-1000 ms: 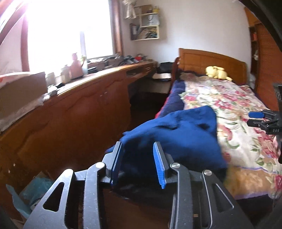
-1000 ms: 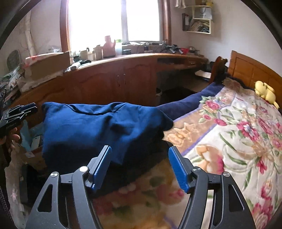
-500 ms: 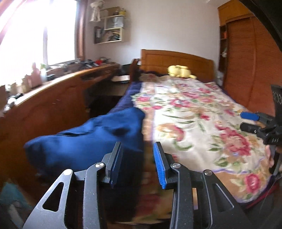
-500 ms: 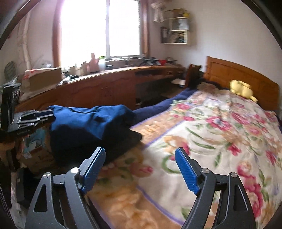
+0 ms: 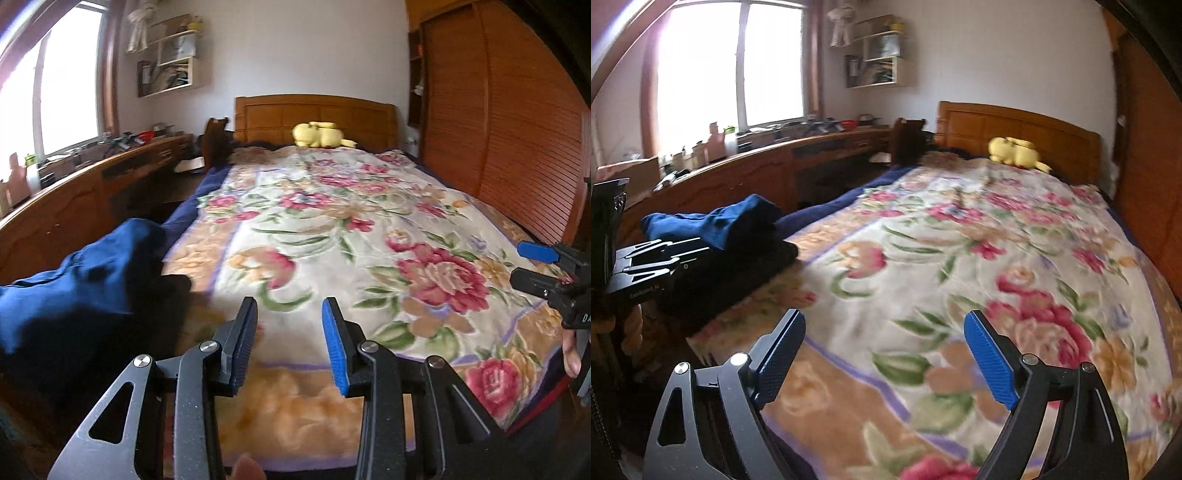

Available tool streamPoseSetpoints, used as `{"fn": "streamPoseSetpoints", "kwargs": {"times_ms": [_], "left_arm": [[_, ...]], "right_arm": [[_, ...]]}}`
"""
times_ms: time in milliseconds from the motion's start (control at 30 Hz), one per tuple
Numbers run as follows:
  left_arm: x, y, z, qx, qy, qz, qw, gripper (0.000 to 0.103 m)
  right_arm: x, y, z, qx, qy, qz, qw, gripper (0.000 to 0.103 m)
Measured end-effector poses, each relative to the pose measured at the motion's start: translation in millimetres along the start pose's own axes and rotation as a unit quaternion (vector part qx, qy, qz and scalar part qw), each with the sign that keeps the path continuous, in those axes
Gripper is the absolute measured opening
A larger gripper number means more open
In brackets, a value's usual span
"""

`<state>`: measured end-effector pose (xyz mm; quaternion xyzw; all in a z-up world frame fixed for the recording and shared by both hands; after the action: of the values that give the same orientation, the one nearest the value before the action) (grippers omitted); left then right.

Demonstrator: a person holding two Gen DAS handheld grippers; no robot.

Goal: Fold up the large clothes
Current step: 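Open both tools and withdraw them from the jacket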

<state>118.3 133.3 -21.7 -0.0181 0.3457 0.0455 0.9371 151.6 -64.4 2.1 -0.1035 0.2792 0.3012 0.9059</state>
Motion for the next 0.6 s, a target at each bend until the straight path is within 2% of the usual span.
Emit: {"fn": "streamPoseSetpoints", "kwargs": {"times_ms": [167, 333, 467, 600], "left_arm": [[5, -44, 3, 0.008, 0.001, -0.027, 0.9996, 0.037], [1, -86, 7, 0.017, -0.003, -0.058, 0.9982, 0.037], [-6, -111, 5, 0.021, -0.012, -0.053, 0.9983, 0.037], [-9, -131, -7, 0.018, -0.005, -0.074, 0.9971, 0.037]], "right_arm": [[-29, -20, -22, 0.040, -0.009, -0.026, 0.999, 0.089], [-73, -36, -39, 0.078, -0.044, -0.070, 0.993, 0.089], [-104, -37, -54, 0.097, -0.070, -0.097, 0.988, 0.089], [-125, -36, -77, 0.115, -0.084, -0.113, 0.983, 0.089]]}}
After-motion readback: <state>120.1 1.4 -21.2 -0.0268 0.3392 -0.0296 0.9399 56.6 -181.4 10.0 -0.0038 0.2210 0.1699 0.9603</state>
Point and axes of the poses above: each gripper's, at about its wrist camera, not at the fingertips, and x roughly the way its jaws point, y to its left, z to its top, the point moved 6 cm from there along x, roughly the way its jaws point, and after that the axes turned 9 degrees about y, right-handed, at the moved point
